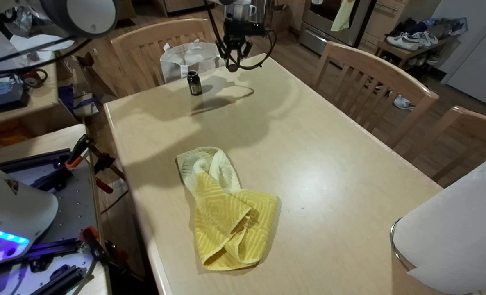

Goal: Pick the lid on the table and put it on the bottle

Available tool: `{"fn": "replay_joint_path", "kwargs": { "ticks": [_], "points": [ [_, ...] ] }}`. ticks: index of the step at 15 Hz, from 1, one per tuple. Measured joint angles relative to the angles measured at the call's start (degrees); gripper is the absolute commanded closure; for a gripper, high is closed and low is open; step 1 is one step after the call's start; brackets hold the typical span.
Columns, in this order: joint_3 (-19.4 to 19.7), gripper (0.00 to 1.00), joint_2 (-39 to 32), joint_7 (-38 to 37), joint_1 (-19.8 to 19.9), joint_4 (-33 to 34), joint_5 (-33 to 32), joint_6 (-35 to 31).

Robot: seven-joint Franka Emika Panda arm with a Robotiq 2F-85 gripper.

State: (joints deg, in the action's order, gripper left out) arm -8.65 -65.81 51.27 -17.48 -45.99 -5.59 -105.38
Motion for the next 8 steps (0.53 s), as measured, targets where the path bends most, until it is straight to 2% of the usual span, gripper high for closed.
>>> {"fn": "replay_joint_path", "kwargs": {
  "ticks": [8],
  "points": [
    [0.5, 0.82, 4.5, -4.4, -4.2, 0.7, 0.0, 6.6]
  ]
}}
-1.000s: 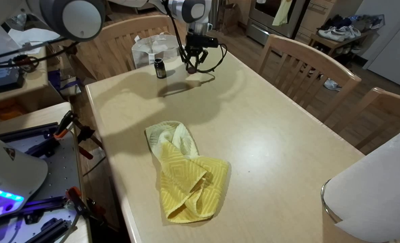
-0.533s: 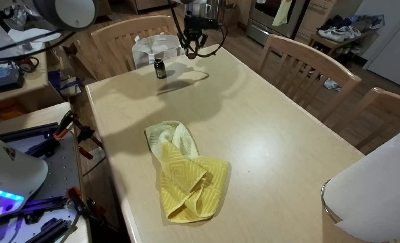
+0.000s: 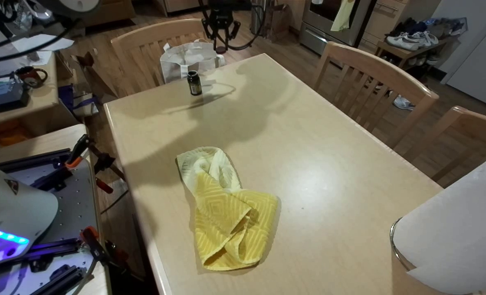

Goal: Pick the lid on the table and put it on the bottle

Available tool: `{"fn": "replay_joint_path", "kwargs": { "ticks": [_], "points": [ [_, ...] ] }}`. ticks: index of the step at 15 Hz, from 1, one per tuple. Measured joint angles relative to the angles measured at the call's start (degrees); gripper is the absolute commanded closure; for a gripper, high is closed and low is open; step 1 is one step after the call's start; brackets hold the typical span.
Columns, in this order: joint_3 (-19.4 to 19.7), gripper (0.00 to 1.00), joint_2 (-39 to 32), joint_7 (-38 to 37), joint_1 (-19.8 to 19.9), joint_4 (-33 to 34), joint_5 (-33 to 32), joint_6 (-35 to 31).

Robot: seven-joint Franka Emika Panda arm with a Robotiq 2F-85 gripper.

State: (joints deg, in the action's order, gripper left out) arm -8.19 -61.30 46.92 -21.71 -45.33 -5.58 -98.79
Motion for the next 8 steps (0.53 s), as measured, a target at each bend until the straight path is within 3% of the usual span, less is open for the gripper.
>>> {"fn": "replay_joint_path", "kwargs": {
  "ticks": [4, 8],
  "points": [
    [0.4, 0.82, 1.3, -3.2, -1.5, -2.7, 0.0, 1.7],
    [0.4, 0.82, 4.7, -6.1, -1.7, -10.0, 0.3, 1.8]
  ]
}}
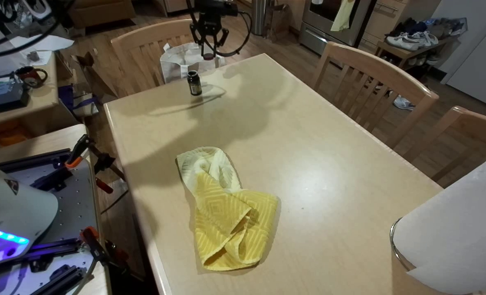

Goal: Pick the lid on the table and put it on the bottle

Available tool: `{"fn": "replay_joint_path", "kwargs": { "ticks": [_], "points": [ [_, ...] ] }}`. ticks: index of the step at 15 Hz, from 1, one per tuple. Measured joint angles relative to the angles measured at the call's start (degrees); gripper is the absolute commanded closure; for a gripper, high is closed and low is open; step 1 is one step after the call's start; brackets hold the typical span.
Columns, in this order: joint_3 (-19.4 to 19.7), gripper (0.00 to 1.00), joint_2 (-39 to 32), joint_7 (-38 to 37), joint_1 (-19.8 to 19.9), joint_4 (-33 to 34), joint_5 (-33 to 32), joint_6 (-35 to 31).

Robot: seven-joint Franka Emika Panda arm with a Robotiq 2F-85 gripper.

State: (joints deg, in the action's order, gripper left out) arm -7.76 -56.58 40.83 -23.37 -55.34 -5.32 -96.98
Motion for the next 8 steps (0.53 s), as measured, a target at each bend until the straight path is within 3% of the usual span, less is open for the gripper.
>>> {"fn": "replay_joint_path", "kwargs": {
  "ticks": [8],
  "points": [
    [-0.2, 0.82, 10.5, -4.9, 0.6, -20.9, 3.2, -6.5]
  ]
}}
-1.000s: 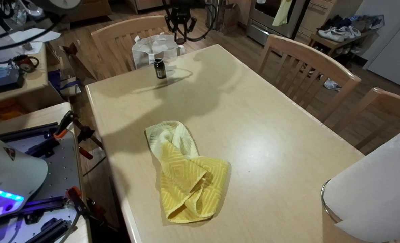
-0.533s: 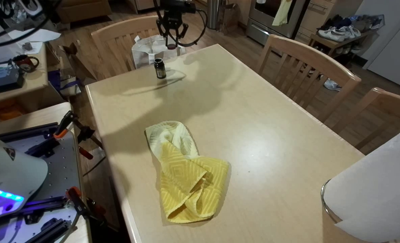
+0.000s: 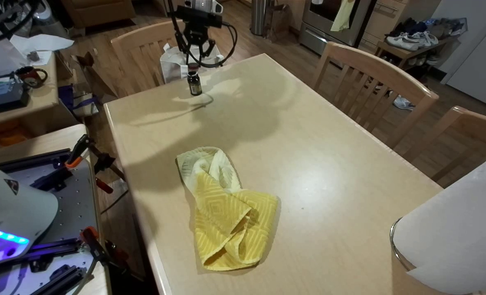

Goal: Pick the lid on the table and put it on the bottle

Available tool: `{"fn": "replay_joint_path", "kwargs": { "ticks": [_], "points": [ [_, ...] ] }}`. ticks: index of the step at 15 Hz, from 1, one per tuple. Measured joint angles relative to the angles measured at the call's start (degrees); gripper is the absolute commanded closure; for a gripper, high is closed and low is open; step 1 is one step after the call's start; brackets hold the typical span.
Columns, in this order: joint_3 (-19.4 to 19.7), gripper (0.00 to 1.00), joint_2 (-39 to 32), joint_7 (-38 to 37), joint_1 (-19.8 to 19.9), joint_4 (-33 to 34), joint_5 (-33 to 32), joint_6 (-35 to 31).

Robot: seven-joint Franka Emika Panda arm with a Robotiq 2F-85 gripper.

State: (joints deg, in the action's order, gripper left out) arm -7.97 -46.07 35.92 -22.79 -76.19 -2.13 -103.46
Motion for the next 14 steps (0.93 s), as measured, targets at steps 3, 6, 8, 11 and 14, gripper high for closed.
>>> {"fn": "replay_joint_path", "kwargs": {
  "ticks": [3, 6, 8, 11, 14],
  "points": [
    [-0.5, 0.82, 4.1, -2.0, 0.7, -8.5, 1.2, -5.1],
    [-2.5, 0.82, 8.6, -5.7, 3.0, -16.7, 1.2, -9.3],
    [-3.2, 0.82, 11.5, -7.2, 4.2, -21.9, 1.1, -11.4],
    [-3.4, 0.82, 14.9, -8.5, 5.1, -27.2, 0.0, -13.2],
    [-3.3, 0.82, 17.3, -9.5, 5.5, -30.1, -2.3, -15.1]
  ]
}}
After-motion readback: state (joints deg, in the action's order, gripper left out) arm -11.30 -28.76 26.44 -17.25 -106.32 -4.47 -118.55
